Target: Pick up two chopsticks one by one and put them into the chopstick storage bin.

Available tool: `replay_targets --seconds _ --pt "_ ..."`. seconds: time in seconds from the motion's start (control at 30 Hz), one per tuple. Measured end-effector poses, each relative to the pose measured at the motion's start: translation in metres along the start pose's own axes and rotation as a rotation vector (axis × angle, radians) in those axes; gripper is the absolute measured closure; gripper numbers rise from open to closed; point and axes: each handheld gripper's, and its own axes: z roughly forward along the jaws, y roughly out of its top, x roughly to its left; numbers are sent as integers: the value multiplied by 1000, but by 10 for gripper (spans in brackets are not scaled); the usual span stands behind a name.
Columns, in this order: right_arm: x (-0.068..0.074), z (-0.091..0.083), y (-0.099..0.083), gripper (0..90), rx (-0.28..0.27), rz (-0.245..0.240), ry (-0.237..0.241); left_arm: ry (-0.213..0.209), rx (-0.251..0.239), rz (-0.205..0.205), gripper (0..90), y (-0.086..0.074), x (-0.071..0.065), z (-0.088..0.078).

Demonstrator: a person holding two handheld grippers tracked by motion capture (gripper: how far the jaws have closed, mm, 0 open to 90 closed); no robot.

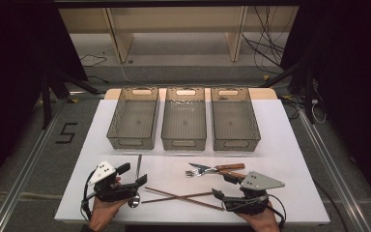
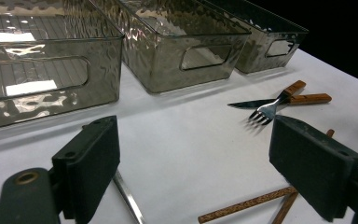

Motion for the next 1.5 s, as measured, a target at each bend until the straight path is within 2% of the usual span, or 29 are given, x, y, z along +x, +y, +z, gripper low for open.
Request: replay_targets --seconds 0.17,0.33,0.53,0.77,1.3,1.5 --pt "15 14 0 421 71 -55 64 2 1 4 160 0 0 0" --pt "24 28 -2 470 162 -106 99 2 2 6 160 0 0 0" --pt "27 41 -2 535 271 -144 80 2 6 13 160 0 -1 1" --pt "30 54 3 628 351 -191 86 4 8 15 160 0 -1 1" --pt "33 80 5 769 468 -248 129 3 12 14 160 0 -1 2" --pt "35 83 5 823 483 -278 142 3 13 17 160 0 -1 2"
